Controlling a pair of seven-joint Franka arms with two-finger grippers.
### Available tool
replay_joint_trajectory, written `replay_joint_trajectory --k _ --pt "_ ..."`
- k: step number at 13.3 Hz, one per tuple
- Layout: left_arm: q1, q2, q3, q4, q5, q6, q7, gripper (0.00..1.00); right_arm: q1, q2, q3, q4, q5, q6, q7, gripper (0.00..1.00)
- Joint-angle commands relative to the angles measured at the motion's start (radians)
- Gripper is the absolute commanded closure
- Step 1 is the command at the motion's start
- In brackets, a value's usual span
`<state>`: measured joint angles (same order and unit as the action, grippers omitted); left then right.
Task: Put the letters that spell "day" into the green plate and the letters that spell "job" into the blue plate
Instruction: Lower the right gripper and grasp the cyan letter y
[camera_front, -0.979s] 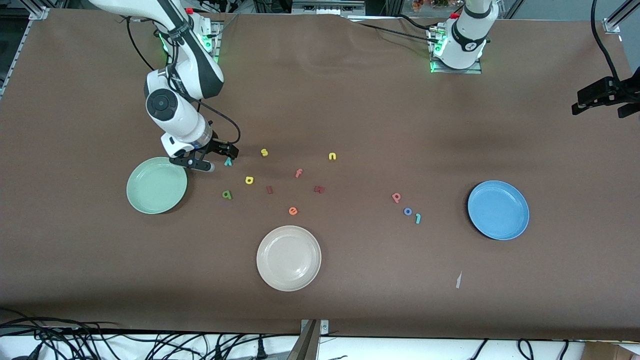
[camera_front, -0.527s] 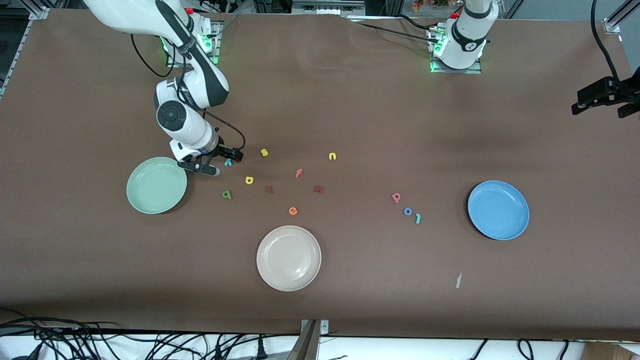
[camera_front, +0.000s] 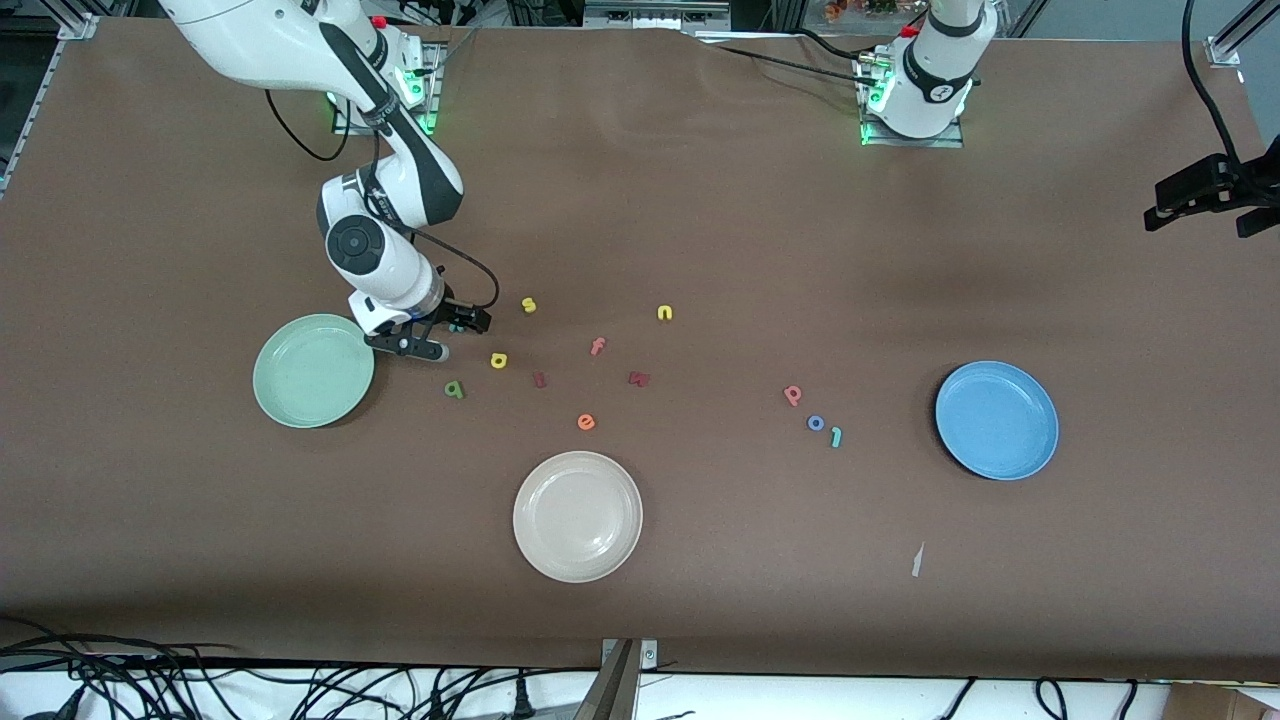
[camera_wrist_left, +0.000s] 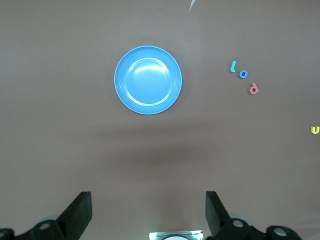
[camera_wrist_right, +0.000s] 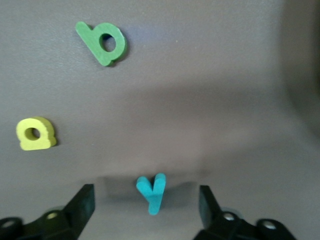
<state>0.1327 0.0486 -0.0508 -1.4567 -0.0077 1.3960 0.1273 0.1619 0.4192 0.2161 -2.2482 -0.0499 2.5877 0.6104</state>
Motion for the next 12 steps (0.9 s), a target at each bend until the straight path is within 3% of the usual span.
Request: replay_joint_trajectory --k 1,6,9,12 --pt "0.011 0.013 -0.003 0.027 0.008 -0.002 0.025 0.0 -0.004 0.026 0.0 0.022 -0.031 0.006 0.009 0.21" --pt "0.012 0.013 -0.004 0.027 0.008 -0.003 0.025 0.0 -0.004 0.024 0.0 0.022 -0.031 0.002 0.005 0.46" --pt "0.01 0.013 -0.004 0.027 0.008 -0.002 0.025 0.0 -0.004 0.024 0.0 0.022 -0.031 -0.001 0.005 0.56" --pt "0.01 0.013 -0.004 0.027 0.008 -0.002 0.025 0.0 -0.004 0.024 0.0 0.022 -0.031 0.0 0.005 0.77"
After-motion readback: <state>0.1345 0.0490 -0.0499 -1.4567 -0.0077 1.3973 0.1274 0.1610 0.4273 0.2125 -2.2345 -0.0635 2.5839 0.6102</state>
